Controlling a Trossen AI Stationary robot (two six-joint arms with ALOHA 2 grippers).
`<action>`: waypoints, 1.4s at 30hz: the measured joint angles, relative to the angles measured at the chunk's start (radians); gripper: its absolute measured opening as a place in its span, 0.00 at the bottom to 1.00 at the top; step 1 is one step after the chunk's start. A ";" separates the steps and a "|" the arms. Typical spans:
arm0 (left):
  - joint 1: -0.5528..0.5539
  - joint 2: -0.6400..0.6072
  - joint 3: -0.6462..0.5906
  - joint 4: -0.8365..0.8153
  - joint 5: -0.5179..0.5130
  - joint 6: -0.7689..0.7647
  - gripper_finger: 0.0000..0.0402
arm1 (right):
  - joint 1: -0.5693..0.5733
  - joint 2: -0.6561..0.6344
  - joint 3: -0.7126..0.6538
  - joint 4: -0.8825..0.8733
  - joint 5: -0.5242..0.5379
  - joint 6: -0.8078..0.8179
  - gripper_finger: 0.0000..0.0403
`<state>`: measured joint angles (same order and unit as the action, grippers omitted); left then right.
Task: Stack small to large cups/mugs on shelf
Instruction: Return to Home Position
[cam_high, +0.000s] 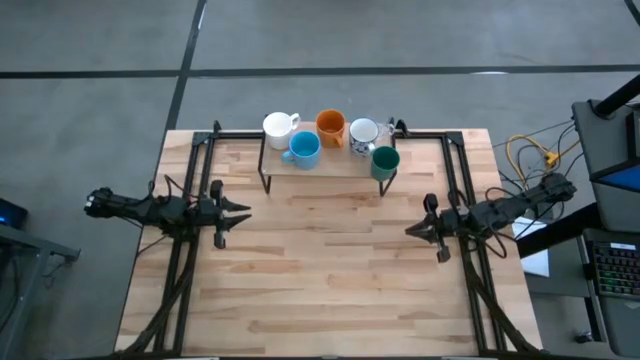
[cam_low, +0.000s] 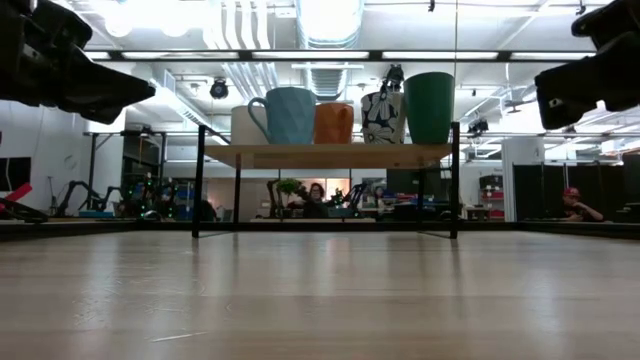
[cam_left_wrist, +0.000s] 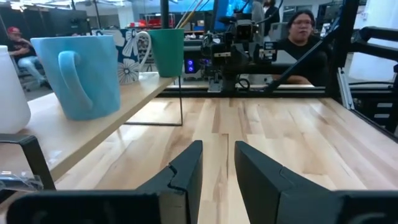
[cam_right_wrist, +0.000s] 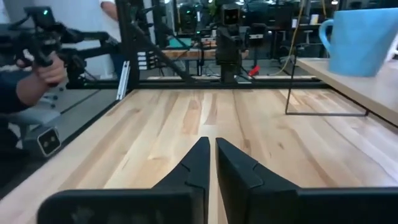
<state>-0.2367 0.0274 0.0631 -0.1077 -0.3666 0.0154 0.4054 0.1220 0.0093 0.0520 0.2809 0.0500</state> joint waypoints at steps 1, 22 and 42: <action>0.000 0.000 0.000 -0.001 0.000 0.004 0.20 | 0.000 -0.003 0.000 0.000 0.004 0.011 0.04; 0.000 0.000 0.021 -0.058 -0.194 0.025 0.20 | 0.000 -0.070 0.000 0.002 0.079 0.003 0.03; 0.067 0.001 0.003 -0.008 -0.376 0.060 0.20 | -0.349 -0.119 0.001 0.003 0.128 -0.045 0.03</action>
<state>-0.1695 0.0284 0.0660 -0.1155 -0.7429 0.0752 0.0565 0.0032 0.0101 0.0555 0.4086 0.0052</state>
